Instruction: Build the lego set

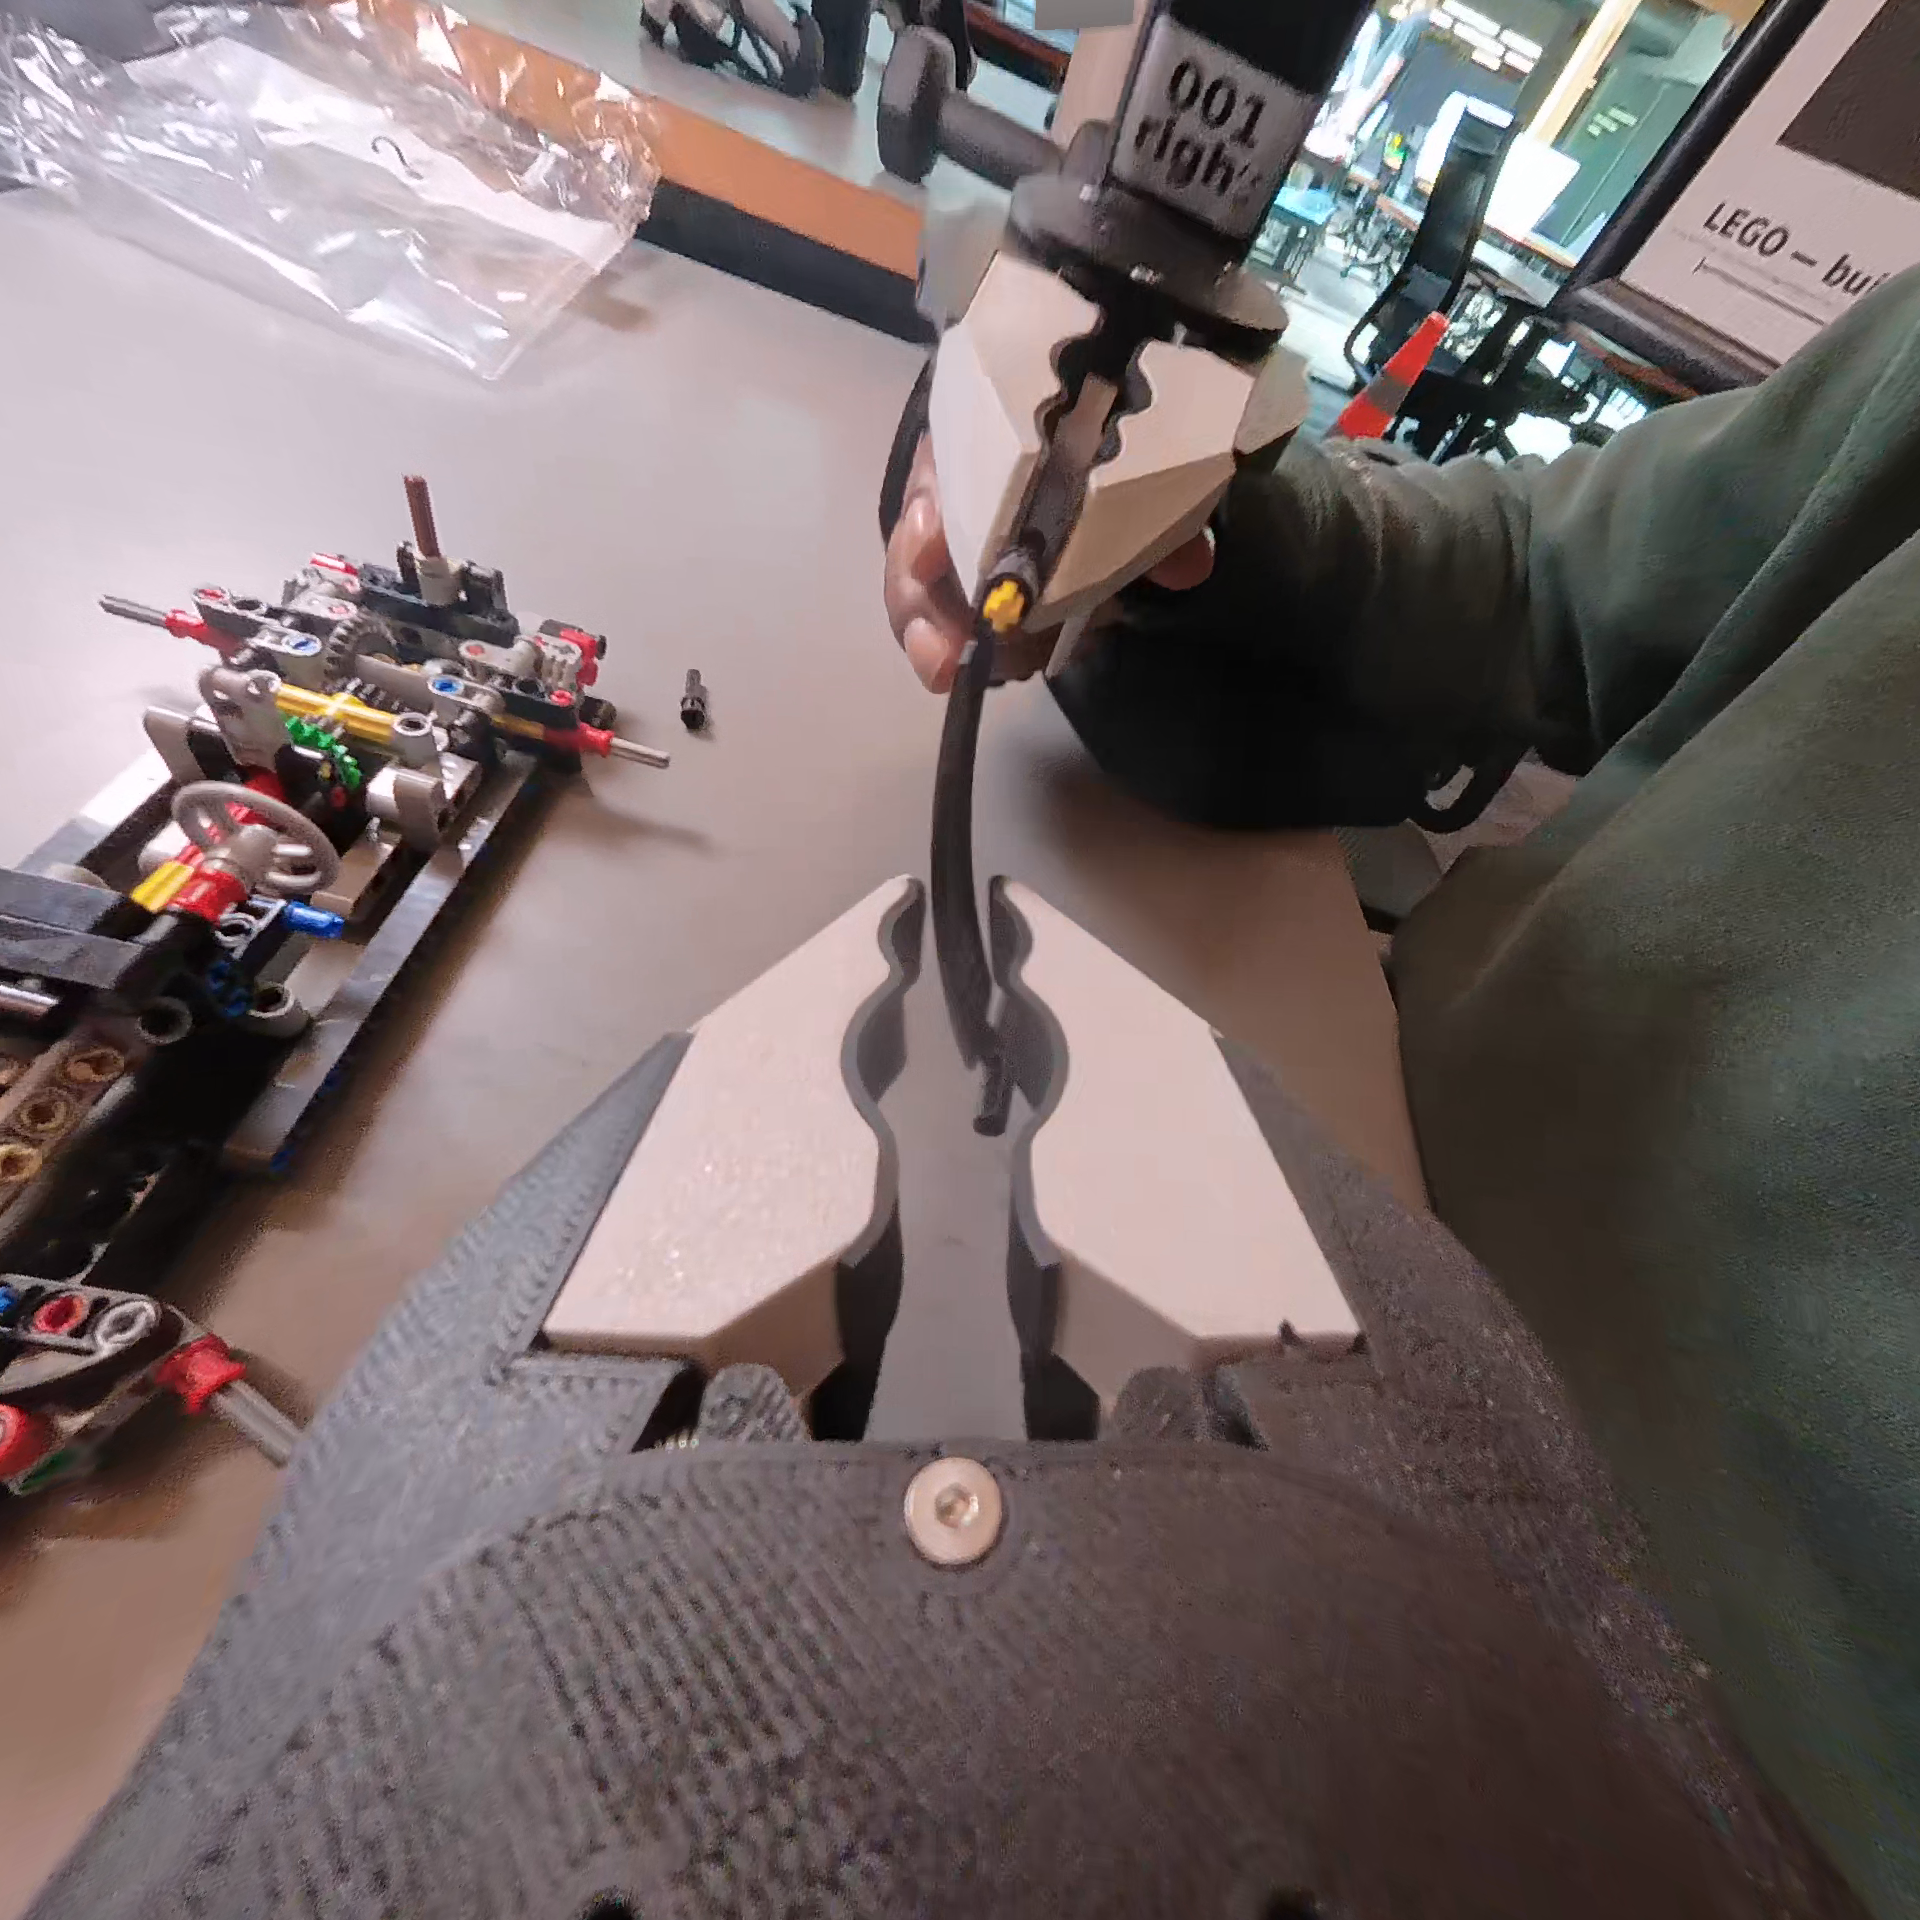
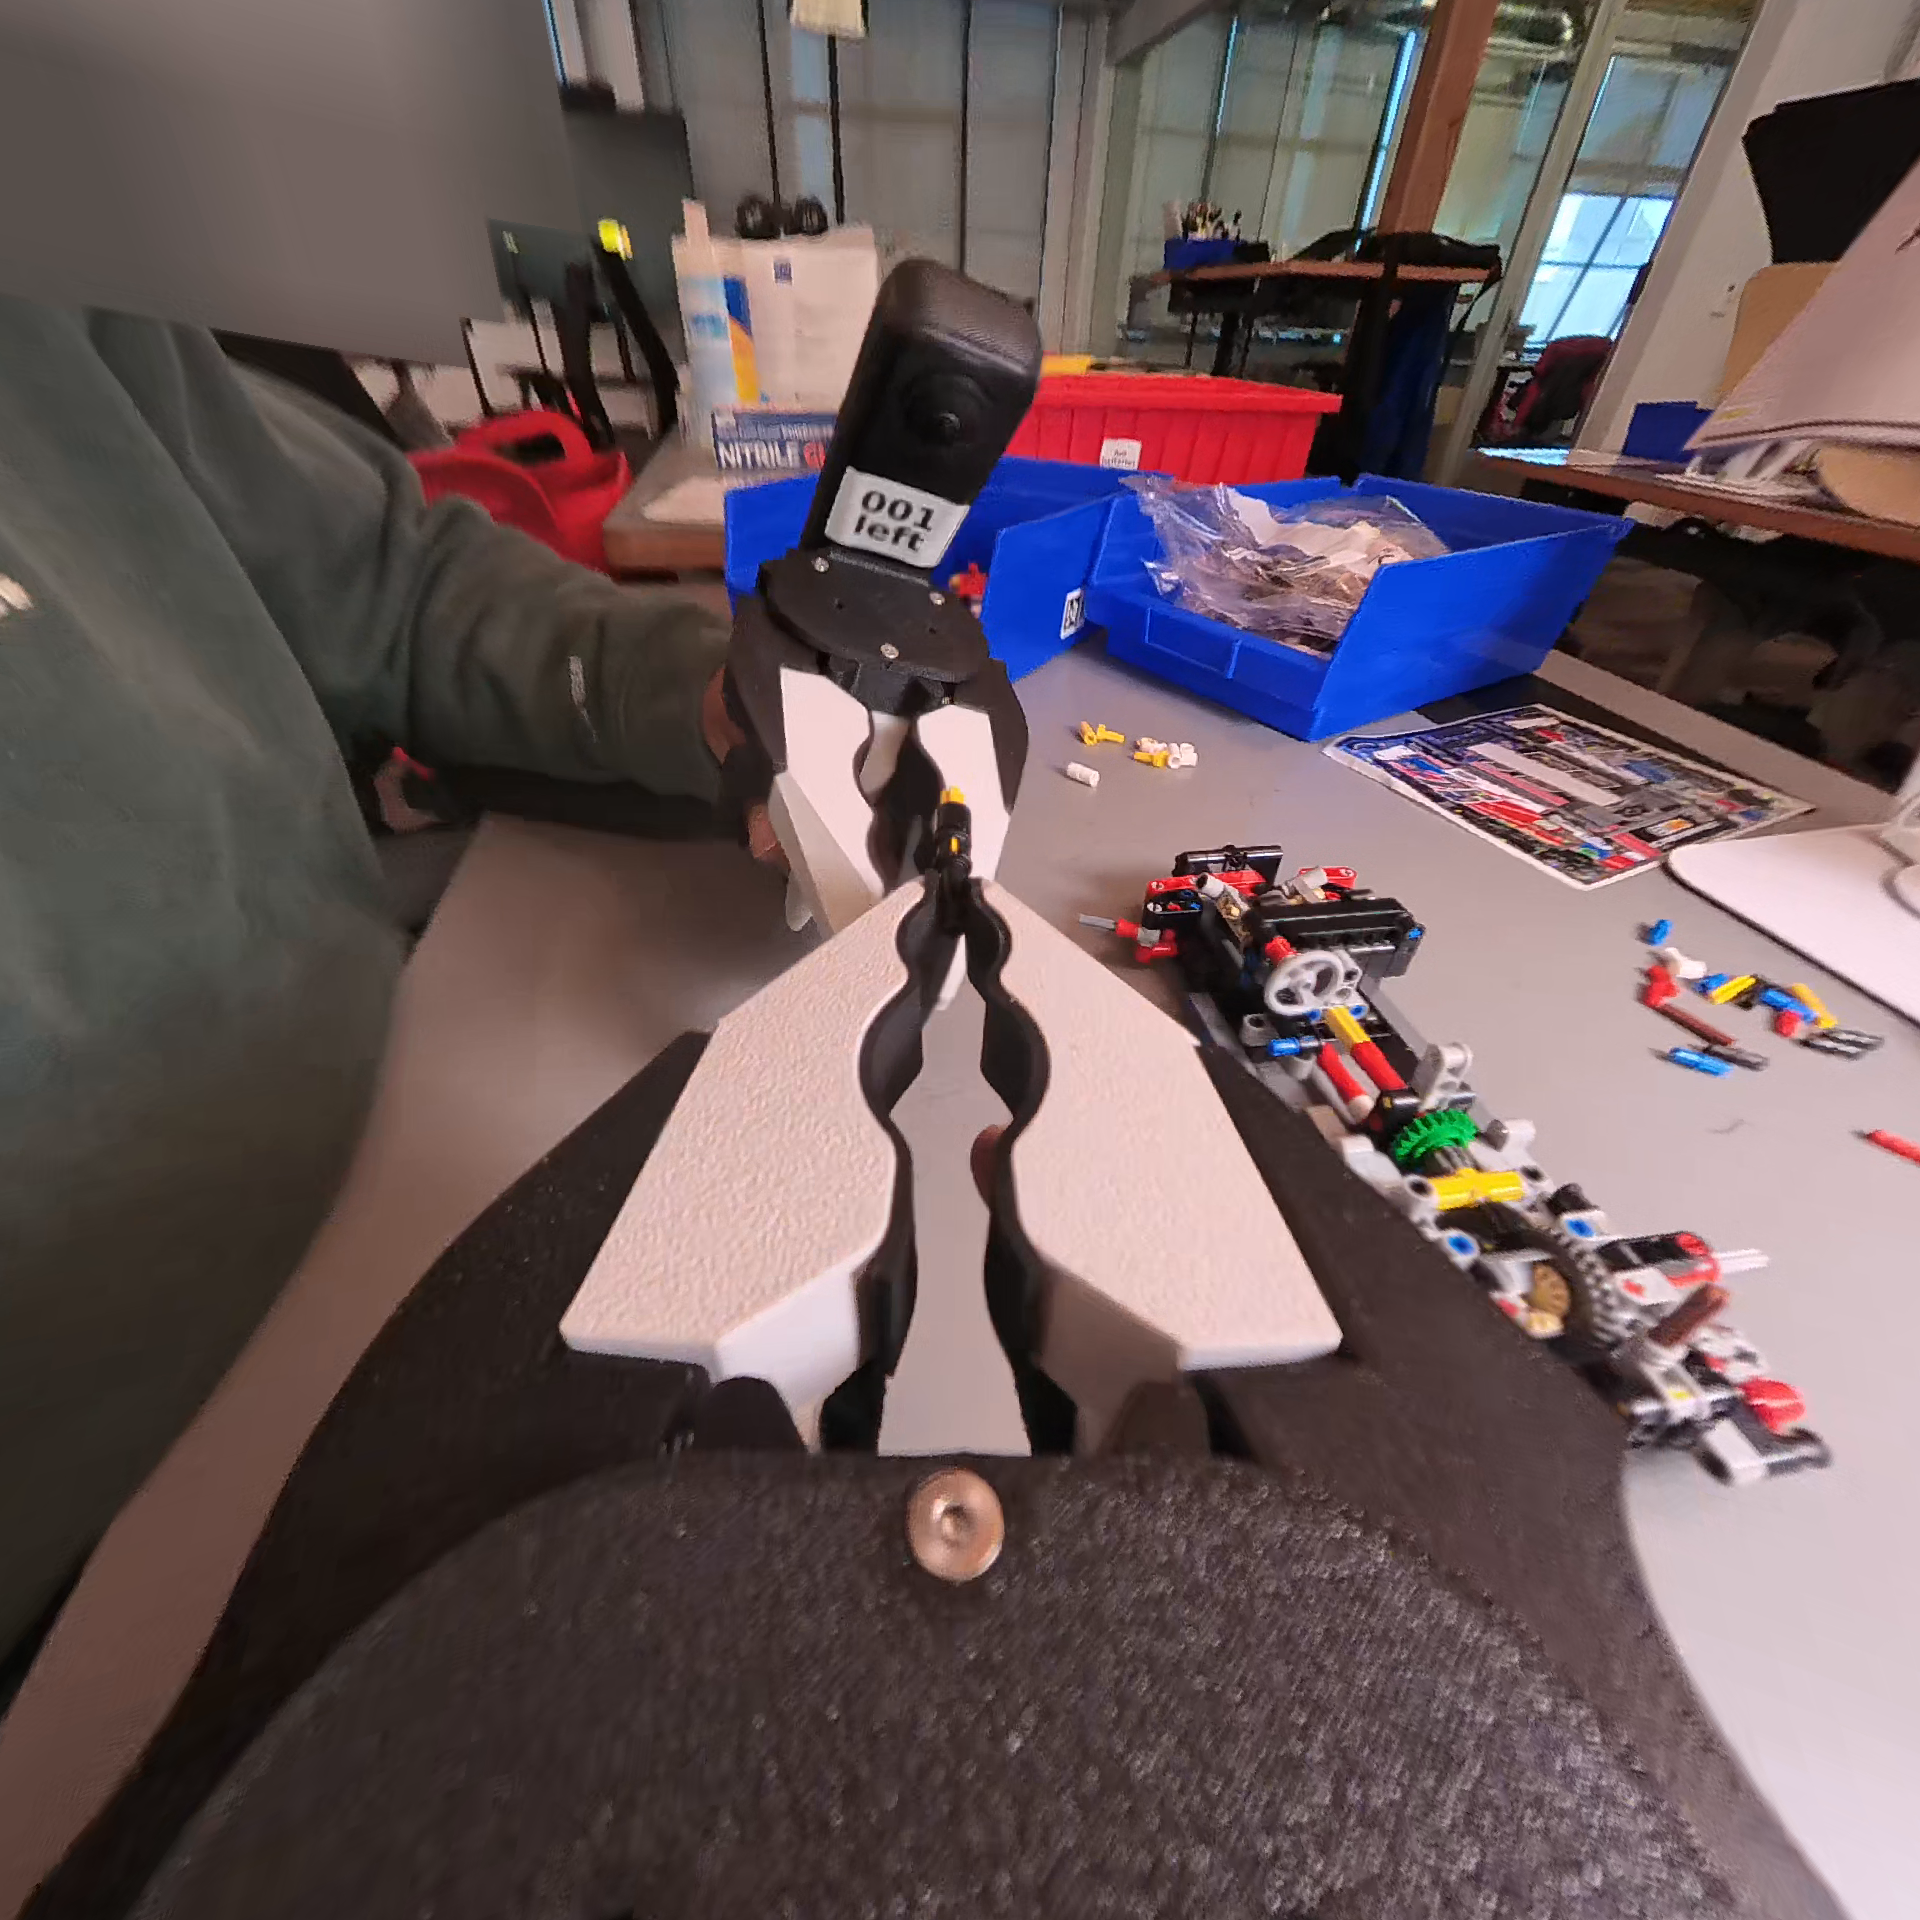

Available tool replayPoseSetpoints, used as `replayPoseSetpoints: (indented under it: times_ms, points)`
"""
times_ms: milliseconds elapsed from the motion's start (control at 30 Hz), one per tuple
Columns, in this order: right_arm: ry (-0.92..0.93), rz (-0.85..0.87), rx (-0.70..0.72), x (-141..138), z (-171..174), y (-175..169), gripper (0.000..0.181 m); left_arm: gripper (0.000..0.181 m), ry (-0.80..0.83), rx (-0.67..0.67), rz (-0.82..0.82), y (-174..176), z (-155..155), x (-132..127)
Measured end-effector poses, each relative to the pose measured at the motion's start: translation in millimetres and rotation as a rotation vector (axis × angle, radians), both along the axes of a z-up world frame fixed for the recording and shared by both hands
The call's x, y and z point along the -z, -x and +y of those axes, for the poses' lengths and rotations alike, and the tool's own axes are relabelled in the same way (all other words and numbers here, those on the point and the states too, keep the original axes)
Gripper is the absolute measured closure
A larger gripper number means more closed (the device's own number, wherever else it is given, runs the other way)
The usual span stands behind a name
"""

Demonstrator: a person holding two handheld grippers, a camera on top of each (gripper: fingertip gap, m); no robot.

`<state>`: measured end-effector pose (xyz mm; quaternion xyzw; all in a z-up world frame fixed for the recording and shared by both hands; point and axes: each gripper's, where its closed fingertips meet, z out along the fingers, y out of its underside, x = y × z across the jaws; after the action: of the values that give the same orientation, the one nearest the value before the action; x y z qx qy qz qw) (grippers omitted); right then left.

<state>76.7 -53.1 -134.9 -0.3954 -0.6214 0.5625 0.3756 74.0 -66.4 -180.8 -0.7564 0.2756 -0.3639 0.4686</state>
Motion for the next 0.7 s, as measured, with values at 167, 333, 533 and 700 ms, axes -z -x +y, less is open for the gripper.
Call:
replayPoseSetpoints:
  times_ms: [167, 333, 533, 700]
  points:
    - [0.132, 0.062, -0.037, -13.2, 1.6, -3.9, 0.181, 0.159, -0.098, -0.007, -0.064, 3.7, -0.6, -21.4]
    - [0.184, 0.118, -0.080, -30.2, 2.5, -18.8, 0.181, 0.159, -0.164, -0.048, -0.141, 13.6, 2.8, -40.1]
    - [0.110, 0.069, -0.023, -26.9, 16.4, -57.3, 0.181, 0.168, -0.141, -0.172, 0.036, 31.6, 27.9, -22.1]
    - [0.097, 0.045, 0.054, -20.4, 30.6, -85.7, 0.181, 0.166, -0.129, -0.068, 0.300, 11.2, 55.9, 1.6]
